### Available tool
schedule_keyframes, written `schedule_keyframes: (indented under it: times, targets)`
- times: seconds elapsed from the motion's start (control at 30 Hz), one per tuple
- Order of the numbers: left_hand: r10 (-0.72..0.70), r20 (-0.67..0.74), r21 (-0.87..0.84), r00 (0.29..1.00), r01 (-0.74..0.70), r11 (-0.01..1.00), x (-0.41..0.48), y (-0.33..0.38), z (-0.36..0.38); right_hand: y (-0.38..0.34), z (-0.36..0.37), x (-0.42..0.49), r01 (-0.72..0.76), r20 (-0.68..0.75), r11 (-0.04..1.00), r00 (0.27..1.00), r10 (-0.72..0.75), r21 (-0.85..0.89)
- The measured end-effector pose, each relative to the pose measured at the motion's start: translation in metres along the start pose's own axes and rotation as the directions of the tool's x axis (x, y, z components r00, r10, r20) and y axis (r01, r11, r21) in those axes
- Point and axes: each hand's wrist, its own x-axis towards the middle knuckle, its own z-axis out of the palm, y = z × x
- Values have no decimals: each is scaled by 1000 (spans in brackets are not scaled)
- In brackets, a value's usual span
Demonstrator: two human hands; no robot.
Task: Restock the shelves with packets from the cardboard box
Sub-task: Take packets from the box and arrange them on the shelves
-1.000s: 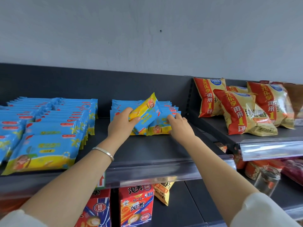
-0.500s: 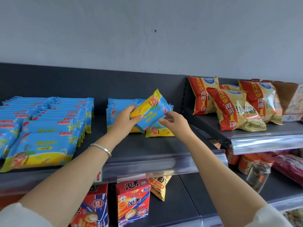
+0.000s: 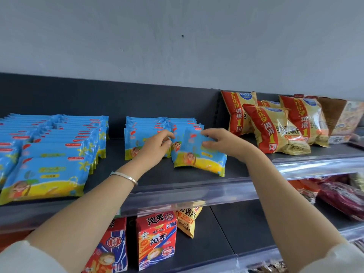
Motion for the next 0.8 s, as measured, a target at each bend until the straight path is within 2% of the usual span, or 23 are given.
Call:
schedule_keyframes:
  times: [0.07, 0.1, 0.23, 0.3, 0.33, 0.43, 0.53, 0.63, 0.73, 0.8]
  targets:
    - [11, 28, -43, 1000, -10, 999, 0, 8, 4, -1, 9, 6, -26, 63, 960, 997, 46, -280]
    - [15, 64, -45, 998, -12, 999, -1, 11, 6, -2, 15, 10, -33, 40, 947, 998, 48, -320]
    - [-32, 229, 233, 973, -23, 972, 2, 11, 14, 0, 35, 17, -57, -92, 963, 995, 34, -263]
    - [-82, 243, 289, 967, 9, 957, 3, 8, 15, 6, 35, 14, -146, -158, 956, 981, 108, -256]
    - [-99, 236, 305, 967, 23, 952, 3, 6, 16, 8, 33, 11, -218, -171, 956, 968, 186, -194]
    - [-133, 238, 351, 962, 42, 935, 0, 8, 17, 13, 27, 6, -368, -47, 930, 929, 368, 7]
    - [-175, 252, 357, 952, 77, 931, -1, 10, 20, 8, 24, 2, -368, 16, 929, 930, 367, 45]
    - [-199, 284, 245, 938, 130, 961, -1, 10, 23, 8, 25, 3, -365, 51, 893, 930, 365, 263]
    - [-217, 303, -16, 928, 232, 973, -2, 9, 27, 16, 30, 5, -336, 56, 815, 934, 353, 472]
    - [-204, 264, -150, 943, 249, 957, -2, 9, 30, 24, 32, 6, -288, 27, 797, 946, 324, 531]
